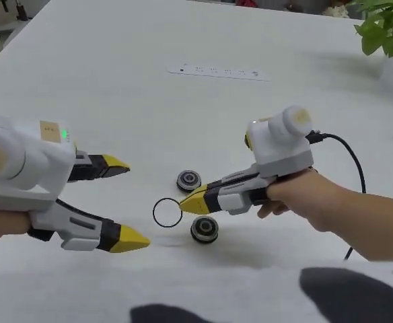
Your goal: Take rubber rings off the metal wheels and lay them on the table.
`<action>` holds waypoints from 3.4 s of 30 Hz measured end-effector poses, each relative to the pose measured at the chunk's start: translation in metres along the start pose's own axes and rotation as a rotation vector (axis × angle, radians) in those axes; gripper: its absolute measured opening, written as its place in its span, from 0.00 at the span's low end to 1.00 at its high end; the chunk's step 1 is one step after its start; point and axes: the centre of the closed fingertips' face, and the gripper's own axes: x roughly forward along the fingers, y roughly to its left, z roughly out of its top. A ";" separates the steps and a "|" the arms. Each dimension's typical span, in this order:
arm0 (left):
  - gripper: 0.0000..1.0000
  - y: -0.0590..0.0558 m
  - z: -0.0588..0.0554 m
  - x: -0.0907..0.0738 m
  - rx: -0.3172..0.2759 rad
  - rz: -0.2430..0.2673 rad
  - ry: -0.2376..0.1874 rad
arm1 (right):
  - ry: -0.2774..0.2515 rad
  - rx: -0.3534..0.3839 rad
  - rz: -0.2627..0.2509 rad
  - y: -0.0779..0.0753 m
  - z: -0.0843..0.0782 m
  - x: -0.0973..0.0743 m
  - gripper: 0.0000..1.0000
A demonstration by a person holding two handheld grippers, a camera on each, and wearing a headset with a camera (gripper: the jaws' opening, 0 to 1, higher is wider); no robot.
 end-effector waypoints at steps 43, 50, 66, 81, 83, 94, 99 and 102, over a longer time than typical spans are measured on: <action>0.76 0.000 -0.005 0.000 -0.007 0.002 0.021 | 0.092 -0.058 -0.082 -0.017 -0.022 0.021 0.10; 0.76 0.000 -0.005 0.001 -0.009 0.001 0.023 | 0.082 -0.066 -0.092 -0.018 -0.019 0.017 0.14; 0.76 0.001 -0.002 0.006 -0.007 -0.011 0.024 | 0.031 -0.064 -0.104 -0.018 -0.006 0.000 0.18; 0.75 0.003 0.006 0.018 0.002 -0.029 0.020 | 0.022 -0.061 -0.111 -0.020 -0.008 -0.010 0.19; 0.75 0.003 0.007 0.020 0.003 -0.031 0.021 | 0.020 -0.060 -0.112 -0.020 -0.009 -0.012 0.19; 0.74 0.004 0.010 0.029 0.008 -0.048 0.023 | 0.021 -0.049 -0.128 -0.024 -0.015 -0.024 0.20; 0.74 0.004 0.012 0.034 0.011 -0.059 0.026 | 0.016 -0.044 -0.131 -0.025 -0.017 -0.029 0.20; 0.74 0.003 0.013 0.035 0.012 -0.062 0.028 | 0.014 -0.038 -0.133 -0.027 -0.019 -0.031 0.20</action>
